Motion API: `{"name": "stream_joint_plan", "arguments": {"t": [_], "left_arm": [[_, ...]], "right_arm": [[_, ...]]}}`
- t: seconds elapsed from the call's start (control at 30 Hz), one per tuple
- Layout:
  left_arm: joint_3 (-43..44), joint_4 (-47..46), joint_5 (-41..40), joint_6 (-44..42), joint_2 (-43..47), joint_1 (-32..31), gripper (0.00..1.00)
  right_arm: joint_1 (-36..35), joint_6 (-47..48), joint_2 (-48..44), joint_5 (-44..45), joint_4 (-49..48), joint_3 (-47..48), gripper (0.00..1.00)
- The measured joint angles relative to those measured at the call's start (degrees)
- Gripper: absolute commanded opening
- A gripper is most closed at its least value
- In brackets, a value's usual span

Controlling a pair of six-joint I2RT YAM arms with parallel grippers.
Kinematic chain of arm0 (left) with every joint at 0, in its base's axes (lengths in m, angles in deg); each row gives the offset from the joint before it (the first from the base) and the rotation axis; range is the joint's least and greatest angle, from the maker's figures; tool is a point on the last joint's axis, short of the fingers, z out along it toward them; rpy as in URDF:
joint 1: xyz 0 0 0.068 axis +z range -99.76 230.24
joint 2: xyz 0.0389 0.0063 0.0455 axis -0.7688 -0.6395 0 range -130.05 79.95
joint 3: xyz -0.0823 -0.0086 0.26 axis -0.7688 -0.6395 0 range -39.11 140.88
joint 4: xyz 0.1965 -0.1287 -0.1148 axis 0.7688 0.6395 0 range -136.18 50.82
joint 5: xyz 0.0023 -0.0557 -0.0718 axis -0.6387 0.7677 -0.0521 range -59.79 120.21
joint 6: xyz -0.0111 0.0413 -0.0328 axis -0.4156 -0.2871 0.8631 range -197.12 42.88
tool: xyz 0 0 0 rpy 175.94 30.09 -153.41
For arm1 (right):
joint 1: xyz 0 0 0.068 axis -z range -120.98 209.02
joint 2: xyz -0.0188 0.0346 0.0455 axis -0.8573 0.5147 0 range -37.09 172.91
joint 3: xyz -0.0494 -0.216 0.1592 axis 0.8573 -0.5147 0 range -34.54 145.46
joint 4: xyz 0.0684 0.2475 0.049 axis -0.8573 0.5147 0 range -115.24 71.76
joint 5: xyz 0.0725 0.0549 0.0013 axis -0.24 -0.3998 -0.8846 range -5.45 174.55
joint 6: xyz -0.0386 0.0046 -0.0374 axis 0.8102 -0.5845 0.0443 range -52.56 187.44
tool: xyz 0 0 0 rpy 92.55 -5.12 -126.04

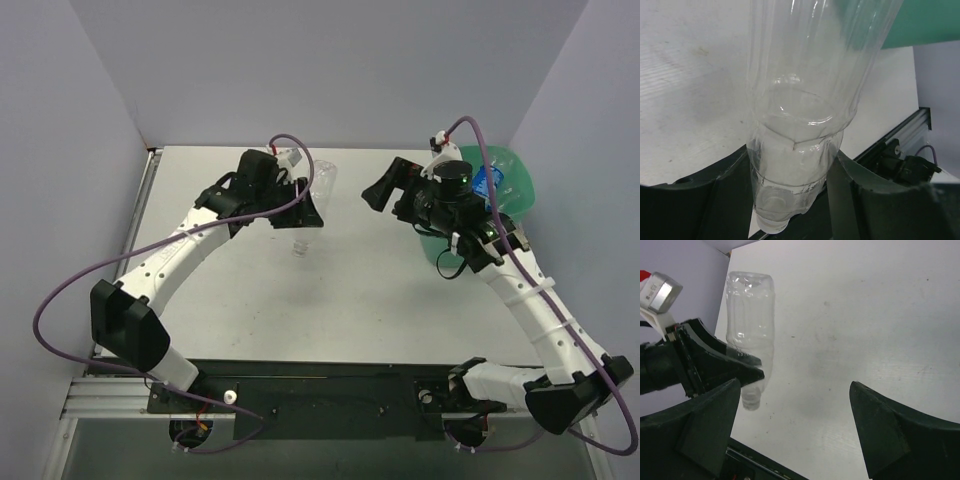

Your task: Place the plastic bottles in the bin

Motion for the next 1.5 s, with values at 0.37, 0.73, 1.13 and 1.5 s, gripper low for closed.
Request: {"name": "stream_joint_plan", "arguments": {"t": [0.37, 0.73, 1.13, 1.5], "left_arm": [[-4.0, -8.3, 11.5, 6.0, -0.2, -5.9, 0.46], [-8.8, -12.9, 13.4, 9.1, 2.4, -5.7, 0.49], [-8.9, -14.1, 17.4, 8.9, 4.2, -6.5, 0.69], [-8.9, -10.6, 16.1, 6.1, 5.2, -6.5, 0.96]], "right_arm": [[-2.9, -9.0, 10.0, -5.3, -10.5, 0.3, 0.84], [-4.2, -11.5, 13.0, -4.9, -11.6, 0.0, 0.65], [-4.9, -11.1, 15.3, -4.7, -13.4, 0.1, 0.19], [5.1, -0.5, 15.1, 2.2, -2.3, 11.9, 0.15]]}}
